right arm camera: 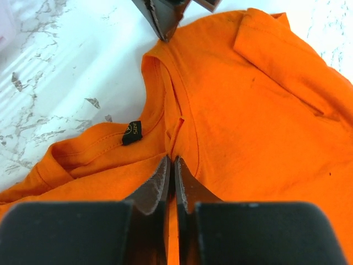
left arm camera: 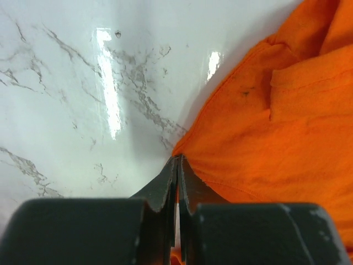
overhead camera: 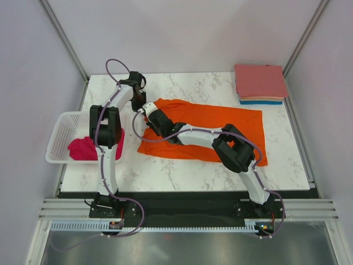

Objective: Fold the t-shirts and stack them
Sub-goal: Fold the tshirt

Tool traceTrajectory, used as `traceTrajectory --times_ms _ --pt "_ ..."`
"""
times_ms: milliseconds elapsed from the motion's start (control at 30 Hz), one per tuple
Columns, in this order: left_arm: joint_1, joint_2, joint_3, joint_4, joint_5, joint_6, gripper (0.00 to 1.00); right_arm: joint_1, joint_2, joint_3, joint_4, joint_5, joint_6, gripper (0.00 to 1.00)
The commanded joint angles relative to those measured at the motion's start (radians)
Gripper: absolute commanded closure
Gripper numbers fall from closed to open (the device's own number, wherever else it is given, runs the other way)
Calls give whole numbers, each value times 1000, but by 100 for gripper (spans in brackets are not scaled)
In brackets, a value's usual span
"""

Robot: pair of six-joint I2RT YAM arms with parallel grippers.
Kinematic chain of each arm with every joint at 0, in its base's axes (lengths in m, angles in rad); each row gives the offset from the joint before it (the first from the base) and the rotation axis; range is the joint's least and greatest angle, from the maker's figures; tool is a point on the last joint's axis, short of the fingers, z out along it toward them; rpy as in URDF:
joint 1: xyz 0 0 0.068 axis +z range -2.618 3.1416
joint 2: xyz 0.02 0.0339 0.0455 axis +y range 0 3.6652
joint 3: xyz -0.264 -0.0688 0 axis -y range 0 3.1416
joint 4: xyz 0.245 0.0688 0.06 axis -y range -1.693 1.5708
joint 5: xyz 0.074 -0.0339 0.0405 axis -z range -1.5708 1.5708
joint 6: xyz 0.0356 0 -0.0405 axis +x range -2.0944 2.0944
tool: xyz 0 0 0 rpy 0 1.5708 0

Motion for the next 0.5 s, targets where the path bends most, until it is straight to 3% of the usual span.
traceTrajectory --times_ms 0,233,333,467 --pt "-6 20 54 8 -42 34 93 -14 -74 -16 47 12 14 87" --pt "-9 56 126 15 -10 51 91 -34 -55 -12 58 -31 14 89" --pt "-11 73 152 23 5 59 91 -37 -55 -16 69 -39 39 73" --pt "-11 86 186 29 19 66 89 -46 -43 -7 75 -74 46 72"
